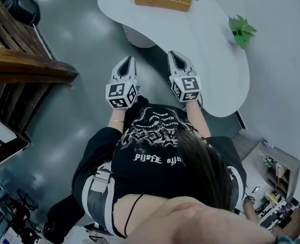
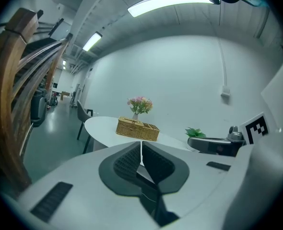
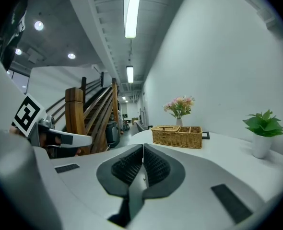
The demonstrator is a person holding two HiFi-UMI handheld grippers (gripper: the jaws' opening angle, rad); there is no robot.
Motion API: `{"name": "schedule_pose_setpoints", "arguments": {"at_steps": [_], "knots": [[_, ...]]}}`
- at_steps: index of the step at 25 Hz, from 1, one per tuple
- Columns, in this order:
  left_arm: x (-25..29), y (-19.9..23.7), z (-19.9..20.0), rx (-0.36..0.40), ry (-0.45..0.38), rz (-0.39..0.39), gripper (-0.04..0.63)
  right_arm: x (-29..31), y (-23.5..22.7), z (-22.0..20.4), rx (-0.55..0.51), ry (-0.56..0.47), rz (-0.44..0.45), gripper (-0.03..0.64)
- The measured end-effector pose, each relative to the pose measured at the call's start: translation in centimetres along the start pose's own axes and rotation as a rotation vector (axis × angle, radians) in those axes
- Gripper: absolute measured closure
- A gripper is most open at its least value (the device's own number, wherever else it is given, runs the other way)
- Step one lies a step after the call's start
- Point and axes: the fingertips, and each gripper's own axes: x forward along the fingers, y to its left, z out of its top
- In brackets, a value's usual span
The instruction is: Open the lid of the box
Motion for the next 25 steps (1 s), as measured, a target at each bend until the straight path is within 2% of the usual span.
{"name": "schedule_pose_setpoints", "arguments": {"at_steps": [8, 14, 25], "knots": [[3.1, 4.6, 2.9, 0.038, 0.005, -0.066, 0.568, 4.7, 1.4, 0.8, 0.019, 0.017, -0.059, 0.591], [4.2, 6.5, 3.1, 0.041, 0.016, -0.100, 0.568, 6.4, 1.7, 0.5, 0.012, 0.024, -0.103, 0.591], [5.6, 9.8, 3.2, 0.020, 0.024, -0.052, 0.566, 10.2, 1.1, 0.4, 0.013, 0.049, -0.062, 0.589]]}}
